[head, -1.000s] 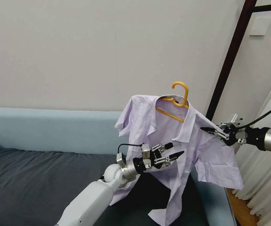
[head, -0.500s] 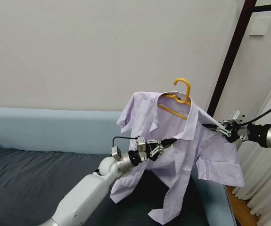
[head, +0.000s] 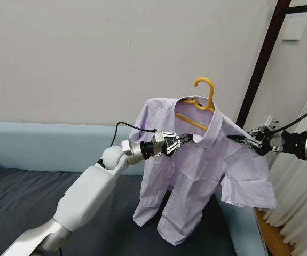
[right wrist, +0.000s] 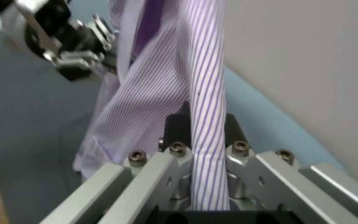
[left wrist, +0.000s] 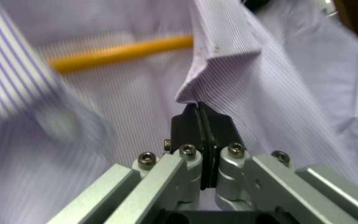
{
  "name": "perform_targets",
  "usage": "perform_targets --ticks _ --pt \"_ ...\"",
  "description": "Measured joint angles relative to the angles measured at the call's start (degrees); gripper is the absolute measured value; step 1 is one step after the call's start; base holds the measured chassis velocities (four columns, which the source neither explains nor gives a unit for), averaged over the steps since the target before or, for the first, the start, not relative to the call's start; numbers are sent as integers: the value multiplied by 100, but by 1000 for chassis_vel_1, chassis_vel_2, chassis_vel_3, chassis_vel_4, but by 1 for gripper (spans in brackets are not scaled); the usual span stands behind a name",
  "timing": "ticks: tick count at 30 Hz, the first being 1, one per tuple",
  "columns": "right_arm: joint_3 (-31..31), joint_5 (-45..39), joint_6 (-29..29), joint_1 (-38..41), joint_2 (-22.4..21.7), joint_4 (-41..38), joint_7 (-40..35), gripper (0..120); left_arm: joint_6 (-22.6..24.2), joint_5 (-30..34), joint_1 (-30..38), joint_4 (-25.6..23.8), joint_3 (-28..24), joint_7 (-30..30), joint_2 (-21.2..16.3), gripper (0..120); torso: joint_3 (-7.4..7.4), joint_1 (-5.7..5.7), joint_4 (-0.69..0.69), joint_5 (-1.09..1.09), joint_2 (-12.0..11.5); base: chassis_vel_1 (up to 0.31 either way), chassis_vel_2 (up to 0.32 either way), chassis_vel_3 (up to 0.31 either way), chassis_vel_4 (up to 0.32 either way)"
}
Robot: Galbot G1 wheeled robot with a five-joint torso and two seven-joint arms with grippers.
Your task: Pick up the clothes from the sofa and hang them on the clothes hanger.
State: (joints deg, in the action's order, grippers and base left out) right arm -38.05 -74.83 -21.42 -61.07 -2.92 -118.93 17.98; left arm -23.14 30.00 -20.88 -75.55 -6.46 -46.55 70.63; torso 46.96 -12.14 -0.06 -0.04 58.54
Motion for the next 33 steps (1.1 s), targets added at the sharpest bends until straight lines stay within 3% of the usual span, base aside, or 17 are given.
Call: perform_targets --ticks 9,15,19,26,29,33 --pt "79 -970 -584 341 -256 -161 -208 1 69 213 -91 -33 -79 711 38 0 0 0 0 1 0 0 0 0 0" --pt "108 -1291 -653 567 -534 -122 -216 1 107 421 149 -106 -136 759 10 0 0 0 0 1 0 0 0 0 0" --pt "111 -1863 -858 852 -747 -83 -720 1 121 454 268 -98 -212 742 96 0 -1 0 -1 0 0 0 0 0 0" --pt "105 -1990 -870 947 -666 -40 -1013 1 75 498 73 -164 -310 991 145 0 0 0 0 1 0 0 0 0 0" --pt "43 -1937 -654 912 -499 -85 -1237 1 -90 608 -225 -317 -403 1626 115 0 -1 0 -1 0 0 0 0 0 0" --pt "-12 -1549 -372 692 -277 -57 -1208 1 -285 601 -633 -469 -318 2112 111 12 0 0 0 -1 0 0 0 0 0"
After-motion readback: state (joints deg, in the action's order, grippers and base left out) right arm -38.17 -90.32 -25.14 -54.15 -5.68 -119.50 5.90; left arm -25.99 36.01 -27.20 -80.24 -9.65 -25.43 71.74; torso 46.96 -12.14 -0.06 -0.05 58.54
